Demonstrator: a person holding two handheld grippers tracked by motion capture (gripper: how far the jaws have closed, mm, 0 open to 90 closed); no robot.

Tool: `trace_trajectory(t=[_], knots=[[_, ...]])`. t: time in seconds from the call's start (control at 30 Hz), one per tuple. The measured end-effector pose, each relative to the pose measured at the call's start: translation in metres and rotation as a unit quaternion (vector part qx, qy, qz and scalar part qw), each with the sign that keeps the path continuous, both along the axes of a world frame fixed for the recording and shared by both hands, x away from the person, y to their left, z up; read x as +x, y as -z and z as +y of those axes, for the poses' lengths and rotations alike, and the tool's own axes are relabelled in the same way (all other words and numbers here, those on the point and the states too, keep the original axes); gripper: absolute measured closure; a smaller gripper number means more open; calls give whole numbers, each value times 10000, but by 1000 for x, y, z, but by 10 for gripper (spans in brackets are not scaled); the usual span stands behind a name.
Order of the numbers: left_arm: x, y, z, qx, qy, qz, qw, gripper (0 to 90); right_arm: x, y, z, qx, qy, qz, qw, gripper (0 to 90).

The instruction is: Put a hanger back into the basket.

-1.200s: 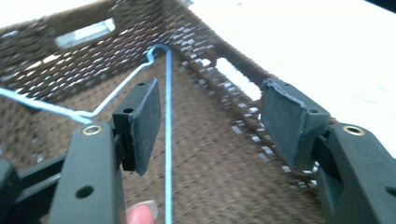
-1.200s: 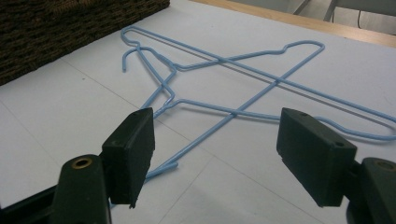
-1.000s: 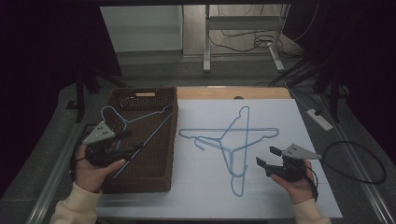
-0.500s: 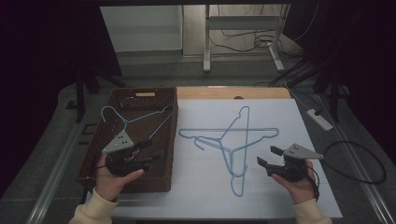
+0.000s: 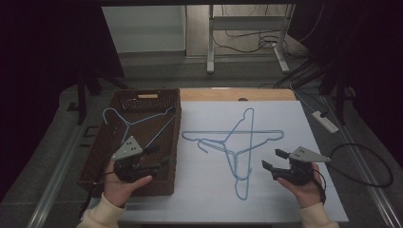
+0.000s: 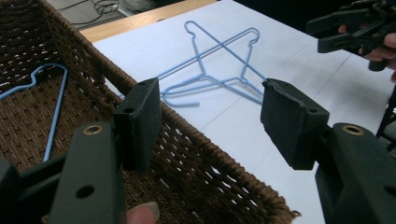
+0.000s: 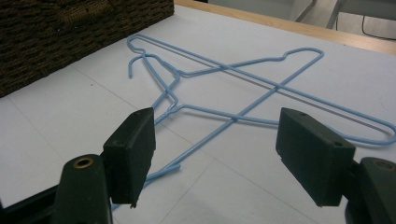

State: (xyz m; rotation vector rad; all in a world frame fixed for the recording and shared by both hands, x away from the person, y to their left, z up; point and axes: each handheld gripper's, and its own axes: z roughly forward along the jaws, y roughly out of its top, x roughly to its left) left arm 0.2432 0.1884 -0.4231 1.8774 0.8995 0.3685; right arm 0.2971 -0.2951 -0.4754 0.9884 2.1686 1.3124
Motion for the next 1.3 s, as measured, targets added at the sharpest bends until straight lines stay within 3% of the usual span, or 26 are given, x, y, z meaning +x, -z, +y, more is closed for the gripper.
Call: trace_trajectory(t=[0.5,0.93,1.07,1.3], knots=[[1,3,-3,28,122,19,9999,375,-5,0,-3,-123,30,13,9999,298],[-2,2,-4,11,175,43,9998,377,3,-6,10,-770,-136,-67,9969,298],[-2,3,-5,33,213,53,9998,377,12,-14,16,-984,-248,-45,9948,299],[-3,3,-6,51,237,62,9997,377,33,-19,28,-1484,-681,219,9863,308]])
